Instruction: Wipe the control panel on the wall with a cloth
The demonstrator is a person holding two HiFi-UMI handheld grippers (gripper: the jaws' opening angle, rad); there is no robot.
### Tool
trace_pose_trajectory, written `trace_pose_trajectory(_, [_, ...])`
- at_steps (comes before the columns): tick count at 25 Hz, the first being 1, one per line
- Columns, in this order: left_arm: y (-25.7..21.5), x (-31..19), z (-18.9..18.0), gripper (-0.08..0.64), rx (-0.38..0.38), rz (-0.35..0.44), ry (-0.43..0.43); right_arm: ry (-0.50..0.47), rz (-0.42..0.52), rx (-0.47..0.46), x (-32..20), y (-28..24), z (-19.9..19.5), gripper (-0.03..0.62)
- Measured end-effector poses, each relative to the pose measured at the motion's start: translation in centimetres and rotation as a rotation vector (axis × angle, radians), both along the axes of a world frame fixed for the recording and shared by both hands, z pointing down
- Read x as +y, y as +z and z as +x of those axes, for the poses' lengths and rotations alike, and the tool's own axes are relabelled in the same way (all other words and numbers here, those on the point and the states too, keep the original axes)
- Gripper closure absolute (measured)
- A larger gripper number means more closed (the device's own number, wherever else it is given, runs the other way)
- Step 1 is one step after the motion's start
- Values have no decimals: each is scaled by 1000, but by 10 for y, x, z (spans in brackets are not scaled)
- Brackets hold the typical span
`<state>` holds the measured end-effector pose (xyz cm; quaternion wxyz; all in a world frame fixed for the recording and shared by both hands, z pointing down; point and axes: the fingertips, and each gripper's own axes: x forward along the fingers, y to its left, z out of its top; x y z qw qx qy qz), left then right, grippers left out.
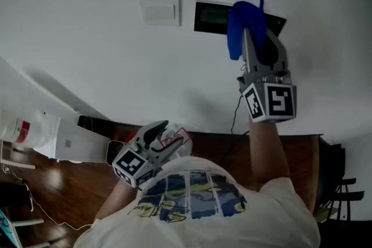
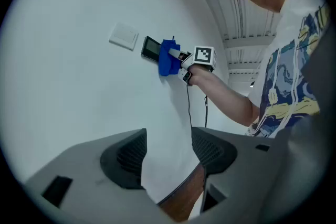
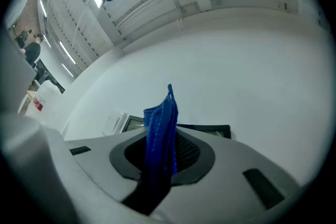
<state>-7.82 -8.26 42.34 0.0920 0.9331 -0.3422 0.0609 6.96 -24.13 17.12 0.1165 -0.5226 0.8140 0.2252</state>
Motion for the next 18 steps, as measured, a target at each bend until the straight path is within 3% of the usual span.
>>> trace_pose_trajectory(18, [1, 0, 19, 318, -9, -4, 44, 203, -2, -46, 2, 1, 110, 495])
